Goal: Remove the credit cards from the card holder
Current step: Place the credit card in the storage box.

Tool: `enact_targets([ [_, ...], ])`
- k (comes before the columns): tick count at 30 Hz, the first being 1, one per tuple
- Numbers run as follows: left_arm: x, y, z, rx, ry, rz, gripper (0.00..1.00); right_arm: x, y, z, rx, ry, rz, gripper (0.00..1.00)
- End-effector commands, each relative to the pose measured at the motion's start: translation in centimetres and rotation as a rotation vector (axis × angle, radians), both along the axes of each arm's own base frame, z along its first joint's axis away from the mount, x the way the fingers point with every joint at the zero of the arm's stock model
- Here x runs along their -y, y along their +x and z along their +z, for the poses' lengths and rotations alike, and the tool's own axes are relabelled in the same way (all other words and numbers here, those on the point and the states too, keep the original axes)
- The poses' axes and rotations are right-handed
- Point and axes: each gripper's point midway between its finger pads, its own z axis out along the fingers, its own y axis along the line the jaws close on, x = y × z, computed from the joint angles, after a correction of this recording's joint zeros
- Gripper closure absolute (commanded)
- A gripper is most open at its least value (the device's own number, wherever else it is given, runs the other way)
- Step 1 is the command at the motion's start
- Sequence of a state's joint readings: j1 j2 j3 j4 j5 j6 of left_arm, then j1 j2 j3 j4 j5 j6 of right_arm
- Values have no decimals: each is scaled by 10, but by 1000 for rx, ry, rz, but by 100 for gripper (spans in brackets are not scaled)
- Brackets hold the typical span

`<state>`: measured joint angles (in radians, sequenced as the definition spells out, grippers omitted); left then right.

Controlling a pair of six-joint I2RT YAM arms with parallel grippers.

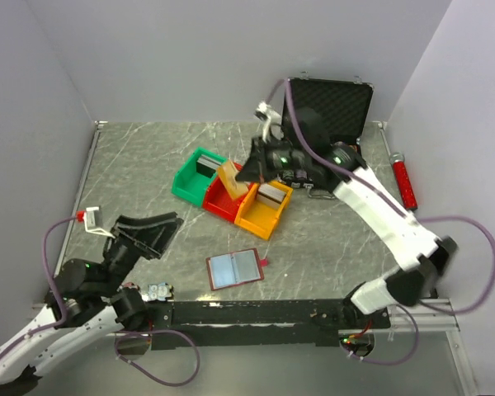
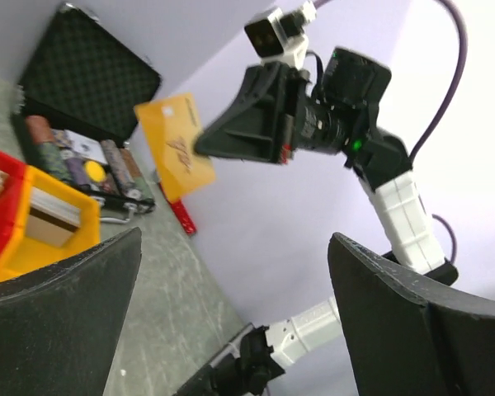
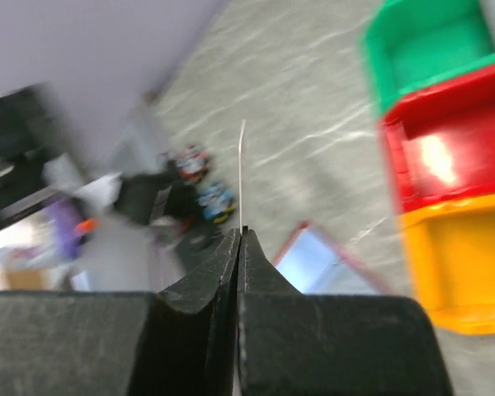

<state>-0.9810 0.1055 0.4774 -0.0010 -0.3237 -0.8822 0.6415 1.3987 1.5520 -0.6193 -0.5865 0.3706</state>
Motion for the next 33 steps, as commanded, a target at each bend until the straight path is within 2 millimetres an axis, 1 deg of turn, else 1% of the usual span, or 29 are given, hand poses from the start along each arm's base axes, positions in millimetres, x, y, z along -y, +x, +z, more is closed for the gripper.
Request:
enact_targets([
  [1,0,18,-32,-99,206,89,1,13,58,-45,51,-307,-114,100],
  [4,11,19,-35,-118,241,58,3,14,96,-53,111,-411,-188,100],
  [5,13,19,-37,-122,246,52,3,17,106,-57,124,-451,-202,100],
  [6,14,19,-39,-125,244,48,3,13,114,-66,138,-472,-187,100],
  [8,13,19,-45,-131,232,50,3,4,119,-76,199,-468,-121,100],
  [10,12,19,-49,-137,222,52,3,4,127,-86,296,-505,-135,100],
  [15,12,21,-61,-158,244,63,3,-3,129,-82,412,-499,-39,100],
  [19,14,24,-65,-169,289,66,3,-14,138,-82,475,-493,14,100],
  [23,18,25,-69,-183,342,63,3,-18,152,-106,494,-556,77,100],
  [27,19,29,-77,-202,368,78,3,-15,160,-124,619,-574,81,100],
  [33,17,32,-79,-200,374,99,3,-17,164,-134,652,-579,108,100],
])
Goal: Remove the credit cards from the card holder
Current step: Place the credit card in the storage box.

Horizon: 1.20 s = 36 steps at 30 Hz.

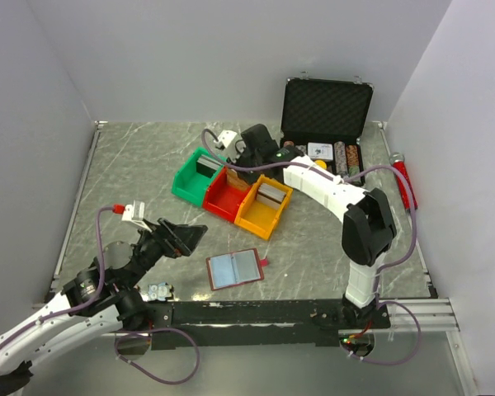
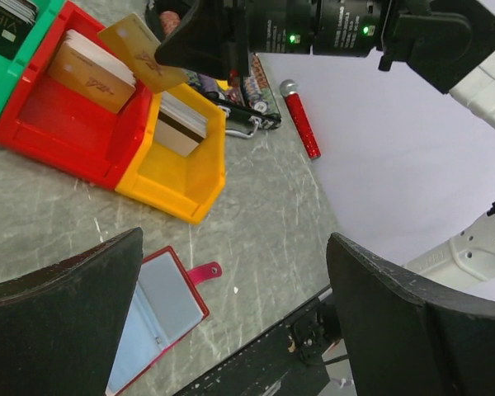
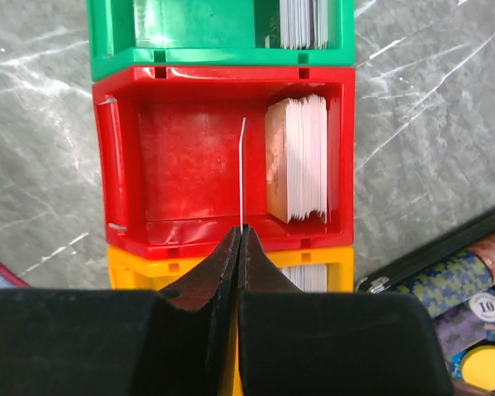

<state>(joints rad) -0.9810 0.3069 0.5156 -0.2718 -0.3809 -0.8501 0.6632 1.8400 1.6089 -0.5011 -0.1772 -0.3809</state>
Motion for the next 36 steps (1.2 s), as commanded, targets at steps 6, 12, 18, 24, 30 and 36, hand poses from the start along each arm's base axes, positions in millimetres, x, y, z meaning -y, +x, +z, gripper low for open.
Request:
enact_targets([
  [6,-13,7,18,38,5,68,4,-20,19,23,176,81,84,100],
  [12,-22,5,14,25,-11,95,5,-19,23,-1,144,21,95,100],
  [18,-29,5,12,30,-11,111,5,-21,24,-15,112,-5,100,100],
  [24,-25,5,9,28,3,100,5,-19,22,-38,64,-31,99,100],
  [30,-26,4,10,32,1,99,6,-20,23,-45,56,-36,96,100],
  [36,-25,5,8,30,2,99,6,-19,25,-59,28,-69,97,100],
])
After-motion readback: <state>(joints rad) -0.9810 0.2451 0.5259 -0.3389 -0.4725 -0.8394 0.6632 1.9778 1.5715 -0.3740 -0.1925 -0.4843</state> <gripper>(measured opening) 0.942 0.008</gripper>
